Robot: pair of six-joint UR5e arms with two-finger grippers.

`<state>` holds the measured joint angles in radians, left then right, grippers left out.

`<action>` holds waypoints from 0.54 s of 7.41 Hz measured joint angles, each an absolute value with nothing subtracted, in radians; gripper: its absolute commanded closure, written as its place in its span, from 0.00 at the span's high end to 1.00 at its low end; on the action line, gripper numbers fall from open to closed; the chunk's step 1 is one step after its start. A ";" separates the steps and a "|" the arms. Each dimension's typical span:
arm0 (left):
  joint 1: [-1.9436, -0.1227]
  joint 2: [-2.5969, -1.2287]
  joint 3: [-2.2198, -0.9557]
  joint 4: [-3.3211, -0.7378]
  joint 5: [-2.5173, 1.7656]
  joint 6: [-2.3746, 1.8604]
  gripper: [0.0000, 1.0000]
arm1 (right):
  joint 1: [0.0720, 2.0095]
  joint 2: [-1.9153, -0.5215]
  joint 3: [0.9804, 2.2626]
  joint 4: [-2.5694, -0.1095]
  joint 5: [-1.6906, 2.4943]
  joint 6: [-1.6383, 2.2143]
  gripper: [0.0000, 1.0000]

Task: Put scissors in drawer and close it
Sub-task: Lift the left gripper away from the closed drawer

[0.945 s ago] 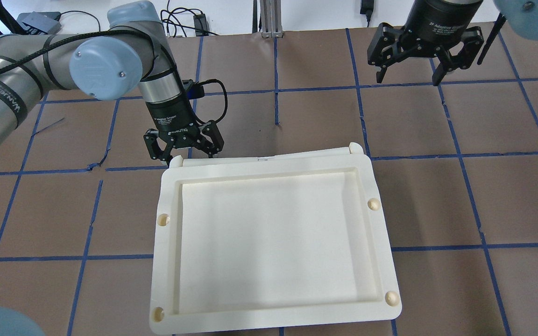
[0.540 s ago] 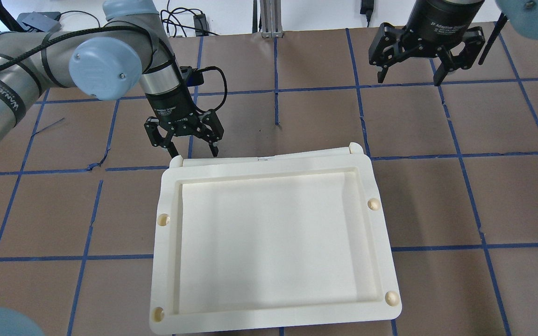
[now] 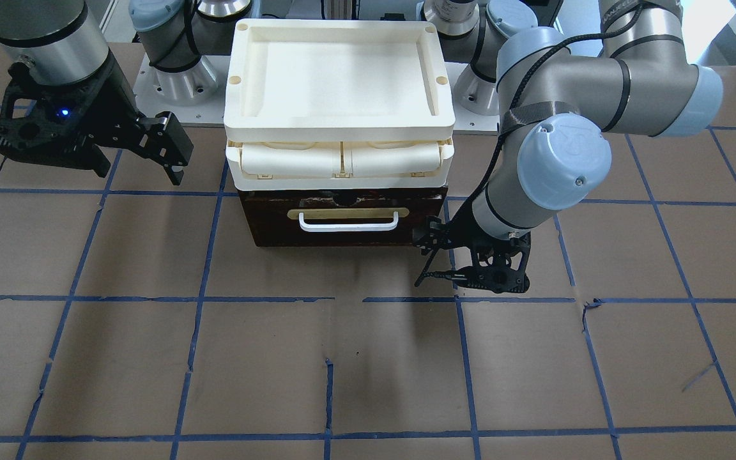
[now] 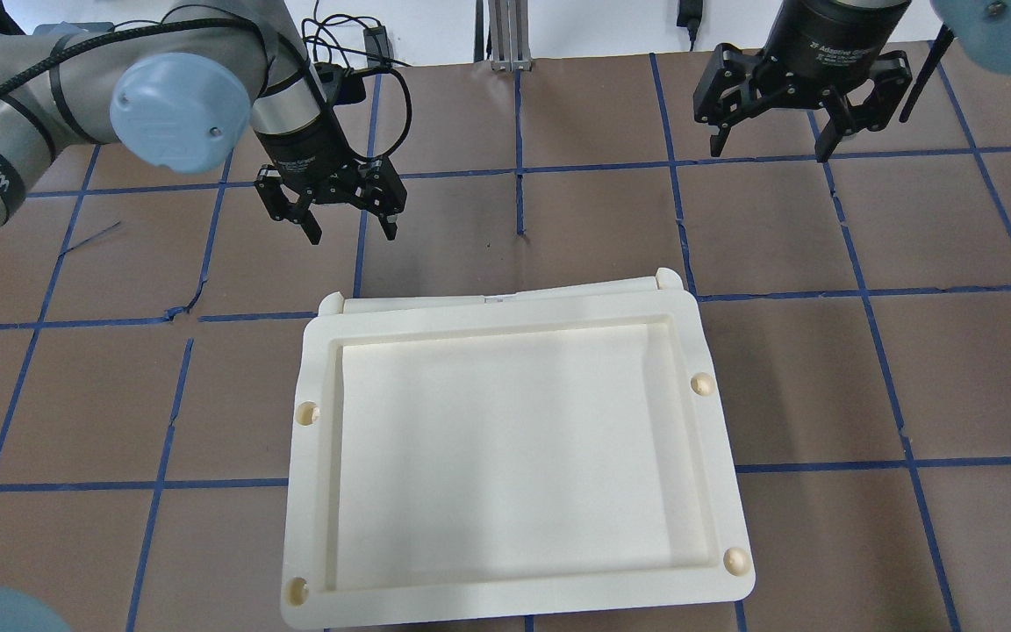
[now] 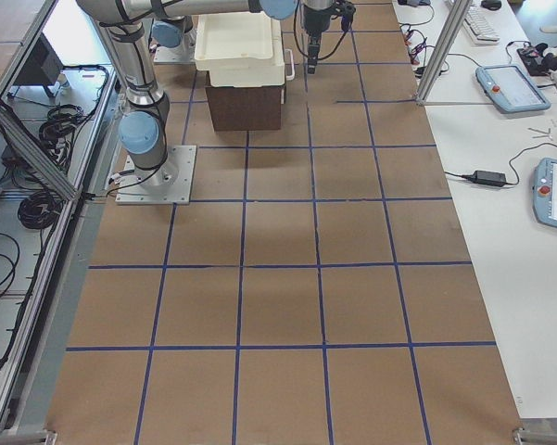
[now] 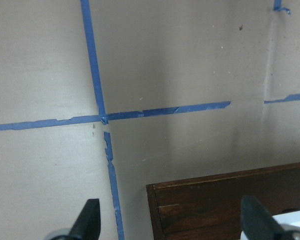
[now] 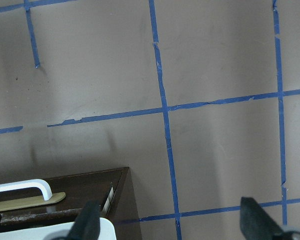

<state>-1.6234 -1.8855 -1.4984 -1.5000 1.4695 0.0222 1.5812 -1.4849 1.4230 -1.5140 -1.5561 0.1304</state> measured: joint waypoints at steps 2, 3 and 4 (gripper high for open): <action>-1.618 -1.876 -1.496 -1.499 1.472 0.023 1.00 | 1.581 -1.485 1.423 -1.514 -1.557 0.130 1.00; -1.618 -1.873 -1.498 -1.501 1.470 0.023 1.00 | 1.581 -1.485 1.423 -1.514 -1.557 0.130 1.00; -1.617 -1.871 -1.498 -1.501 1.465 0.025 1.00 | 1.581 -1.485 1.423 -1.514 -1.557 0.130 1.00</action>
<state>-1.6166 -1.8715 -1.4979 -1.5006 1.4653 0.0248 1.5810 -1.4849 1.4235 -1.5140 -1.5570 0.1304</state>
